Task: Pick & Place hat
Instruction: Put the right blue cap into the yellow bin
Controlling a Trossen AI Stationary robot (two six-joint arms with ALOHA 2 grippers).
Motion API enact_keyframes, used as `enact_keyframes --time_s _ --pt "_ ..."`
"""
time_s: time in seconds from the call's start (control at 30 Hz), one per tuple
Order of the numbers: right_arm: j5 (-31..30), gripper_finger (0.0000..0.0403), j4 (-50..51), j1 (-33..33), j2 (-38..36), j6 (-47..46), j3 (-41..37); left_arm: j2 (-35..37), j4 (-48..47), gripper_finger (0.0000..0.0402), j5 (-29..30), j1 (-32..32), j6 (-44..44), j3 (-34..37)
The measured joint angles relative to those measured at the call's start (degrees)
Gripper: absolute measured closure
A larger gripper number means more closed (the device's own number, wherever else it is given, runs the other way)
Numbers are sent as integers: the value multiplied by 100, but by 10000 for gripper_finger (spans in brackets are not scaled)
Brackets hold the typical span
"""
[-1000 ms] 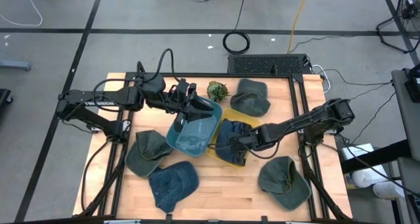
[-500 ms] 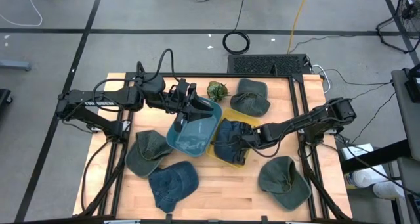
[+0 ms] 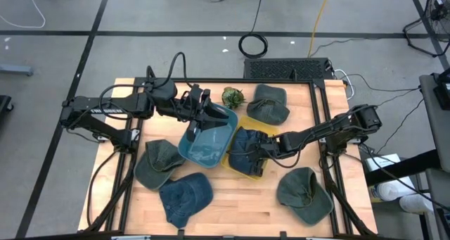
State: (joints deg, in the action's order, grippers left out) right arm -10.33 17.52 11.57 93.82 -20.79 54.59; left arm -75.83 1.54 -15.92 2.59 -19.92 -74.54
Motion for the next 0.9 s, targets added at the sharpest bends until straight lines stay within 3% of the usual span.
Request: enact_keyframes --time_s 0.27,0.43,0.6,0.9 --pt "-19 247 1 -7 7 2 -7 1 -2 272 0 0 0 0" --pt "-30 207 4 -9 7 -1 -7 1 -2 273 0 1 0 0" --pt "-18 194 26 -4 -152 30 -8 0 -1 273 0 1 0 0" --pt "28 203 328 17 -1014 283 -34 0 0 273 0 1 0 0"
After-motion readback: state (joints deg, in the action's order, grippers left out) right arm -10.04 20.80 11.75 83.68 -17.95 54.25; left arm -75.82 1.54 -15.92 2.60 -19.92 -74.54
